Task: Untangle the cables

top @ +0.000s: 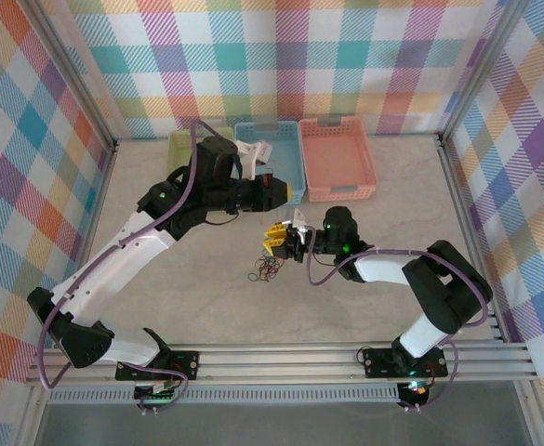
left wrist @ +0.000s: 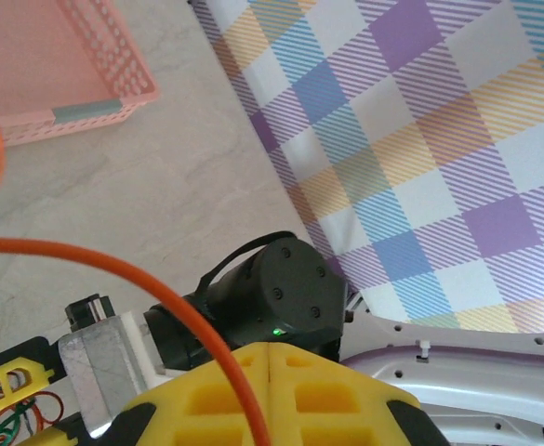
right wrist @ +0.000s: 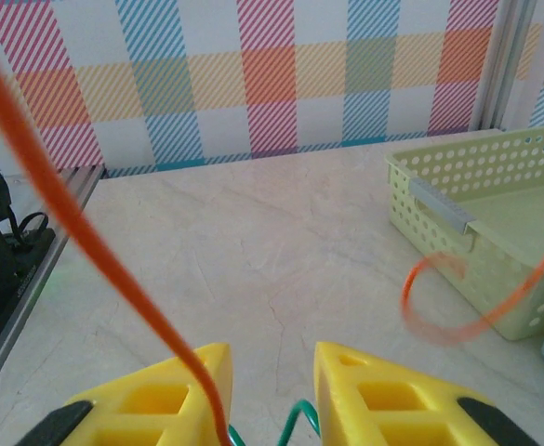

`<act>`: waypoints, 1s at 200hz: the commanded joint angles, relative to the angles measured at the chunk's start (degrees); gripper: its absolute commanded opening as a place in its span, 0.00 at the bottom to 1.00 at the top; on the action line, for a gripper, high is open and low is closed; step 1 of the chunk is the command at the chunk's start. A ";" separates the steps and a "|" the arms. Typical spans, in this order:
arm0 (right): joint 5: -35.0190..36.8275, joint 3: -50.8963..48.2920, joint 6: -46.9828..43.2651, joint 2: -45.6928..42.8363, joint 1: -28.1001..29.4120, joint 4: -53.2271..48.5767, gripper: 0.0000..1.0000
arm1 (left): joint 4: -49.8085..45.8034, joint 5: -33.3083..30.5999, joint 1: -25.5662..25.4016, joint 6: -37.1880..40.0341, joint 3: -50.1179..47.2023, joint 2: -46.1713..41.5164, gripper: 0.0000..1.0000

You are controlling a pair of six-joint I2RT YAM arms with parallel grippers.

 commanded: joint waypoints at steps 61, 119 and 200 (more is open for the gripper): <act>1.15 -1.78 2.66 2.38 0.27 2.95 0.30 | -0.59 0.77 -0.36 -0.20 7.63 1.69 0.00; 2.66 -2.99 3.32 2.48 0.27 2.70 0.30 | -2.88 0.38 -0.34 0.34 13.19 2.80 0.00; 3.53 -3.93 3.90 1.43 0.27 1.98 0.32 | -6.59 -1.11 -0.30 1.30 24.01 5.51 0.00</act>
